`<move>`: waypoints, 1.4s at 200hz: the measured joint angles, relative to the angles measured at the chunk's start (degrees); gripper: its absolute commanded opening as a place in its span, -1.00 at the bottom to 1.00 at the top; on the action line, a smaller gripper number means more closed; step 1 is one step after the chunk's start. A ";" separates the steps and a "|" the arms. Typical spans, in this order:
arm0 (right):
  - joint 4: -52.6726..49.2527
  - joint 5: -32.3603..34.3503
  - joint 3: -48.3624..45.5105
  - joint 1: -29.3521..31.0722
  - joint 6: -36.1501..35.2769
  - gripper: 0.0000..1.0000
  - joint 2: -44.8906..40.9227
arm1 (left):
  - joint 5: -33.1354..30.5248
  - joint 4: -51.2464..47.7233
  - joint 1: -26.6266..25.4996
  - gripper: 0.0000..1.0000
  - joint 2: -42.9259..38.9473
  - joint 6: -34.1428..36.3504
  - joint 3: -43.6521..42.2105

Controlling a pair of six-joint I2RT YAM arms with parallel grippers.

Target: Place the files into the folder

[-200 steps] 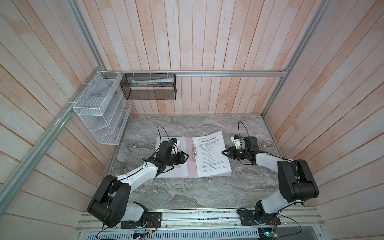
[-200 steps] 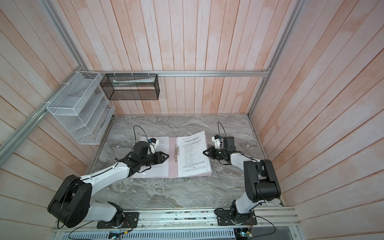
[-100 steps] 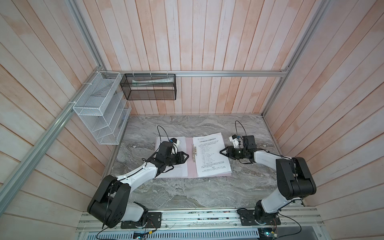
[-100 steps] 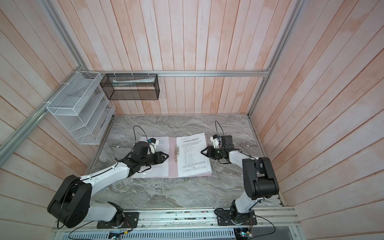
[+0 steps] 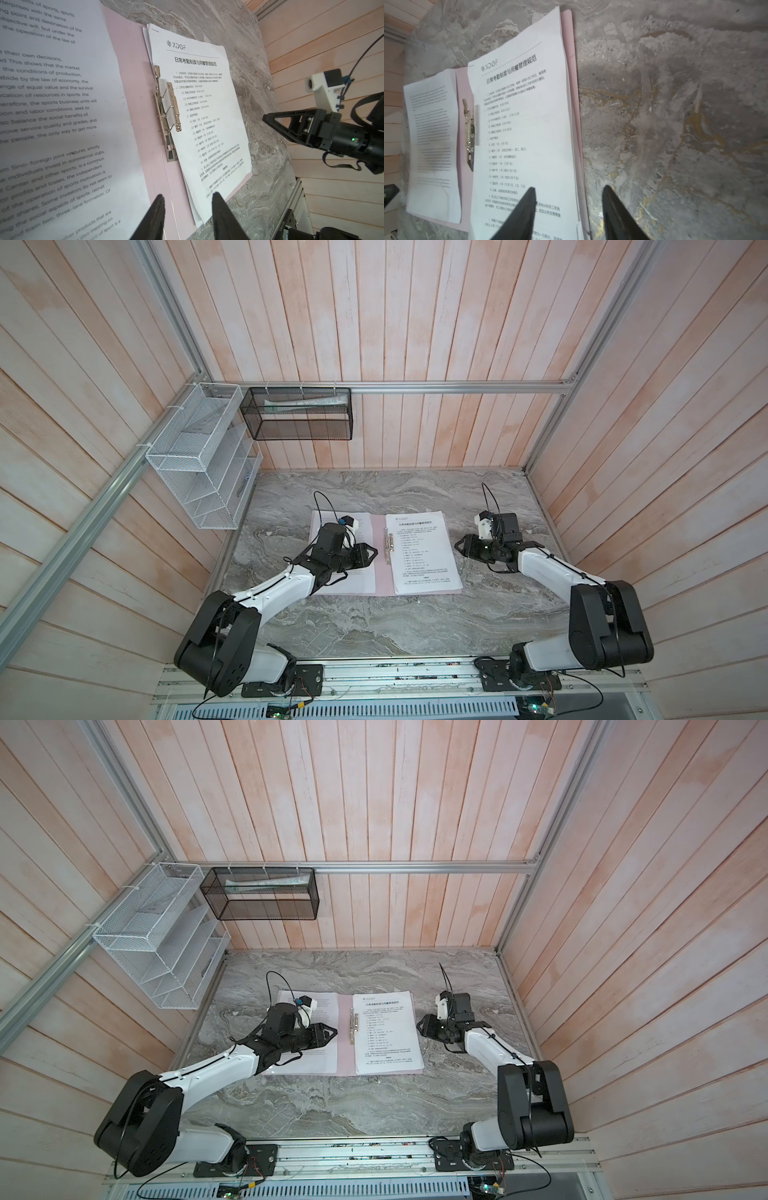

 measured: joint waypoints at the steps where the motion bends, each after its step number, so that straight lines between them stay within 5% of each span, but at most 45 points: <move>1: -0.07 0.13 -0.22 0.02 0.20 -0.24 -0.04 | 0.00 0.02 0.00 -0.20 0.00 0.00 0.00; 32: -0.96 0.72 -4.50 0.76 0.28 -0.44 -1.46 | 0.00 0.09 0.00 -0.20 0.00 0.00 -0.02; 280: 6.97 -6.99 -14.12 2.16 6.32 -0.59 -5.49 | -0.02 0.42 -1.97 -0.20 -0.52 -0.42 -1.46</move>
